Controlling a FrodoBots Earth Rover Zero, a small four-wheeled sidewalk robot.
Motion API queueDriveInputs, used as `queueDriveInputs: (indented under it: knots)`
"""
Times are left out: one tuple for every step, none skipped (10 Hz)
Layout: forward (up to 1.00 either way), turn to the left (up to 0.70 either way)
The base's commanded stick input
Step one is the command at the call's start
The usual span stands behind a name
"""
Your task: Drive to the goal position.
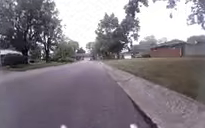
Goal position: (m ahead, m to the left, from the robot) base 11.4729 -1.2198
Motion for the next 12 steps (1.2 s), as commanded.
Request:
queueDriveInputs:
  knots:
    - [1.00,0.12]
    - [1.00,0.02]
    - [1.00,0.01]
    - [1.00,0.00]
    - [1.00,0.00]
    - [1.00,0.00]
    - [1.00,0.00]
    - [1.00,0.00]
    - [1.00,0.00]
    - [1.00,0.00]
    - [1.00,-0.10]
    - [1.00,-0.32]
